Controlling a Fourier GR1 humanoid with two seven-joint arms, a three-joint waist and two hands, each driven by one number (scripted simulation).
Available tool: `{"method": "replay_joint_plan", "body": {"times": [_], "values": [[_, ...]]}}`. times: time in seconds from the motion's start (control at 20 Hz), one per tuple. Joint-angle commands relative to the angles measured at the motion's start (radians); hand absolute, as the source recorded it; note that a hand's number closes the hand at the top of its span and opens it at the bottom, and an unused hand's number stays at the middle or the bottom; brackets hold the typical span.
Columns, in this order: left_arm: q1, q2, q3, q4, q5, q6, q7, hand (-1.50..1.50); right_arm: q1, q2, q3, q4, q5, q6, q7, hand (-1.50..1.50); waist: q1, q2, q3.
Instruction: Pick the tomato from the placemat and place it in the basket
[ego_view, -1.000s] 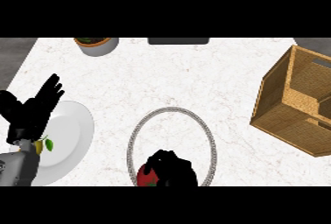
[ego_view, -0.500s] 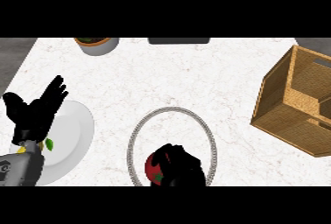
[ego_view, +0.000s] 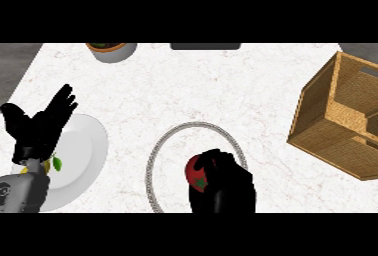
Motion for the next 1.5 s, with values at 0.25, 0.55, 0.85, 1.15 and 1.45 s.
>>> {"method": "replay_joint_plan", "body": {"times": [0.25,0.55,0.85,1.15,1.45], "values": [[0.018,0.003,0.002,-0.014,-0.004,-0.003,-0.009,0.00,-0.181,-0.016,-0.486,-0.336,-0.365,0.330,0.011,1.50,-0.001,0.001,0.000],[0.012,-0.029,-0.013,0.011,-0.030,0.020,-0.036,0.00,-0.262,-0.179,-0.800,-0.253,-0.635,0.426,-0.151,1.50,0.003,0.005,0.000],[0.006,0.013,0.034,0.012,0.010,-0.037,-0.014,0.00,-0.189,-0.196,-0.926,-0.161,-0.764,0.296,-0.303,1.50,0.009,0.003,0.001],[0.010,-0.003,0.019,0.009,0.001,-0.037,-0.010,0.00,-0.153,-0.189,-1.025,-0.096,-0.660,0.146,-0.288,1.50,0.008,0.004,0.000],[0.005,-0.035,0.006,0.030,-0.041,-0.016,-0.045,0.00,-0.164,-0.225,-1.099,0.104,-0.845,0.106,-0.476,-1.50,0.009,0.003,0.000]]}}
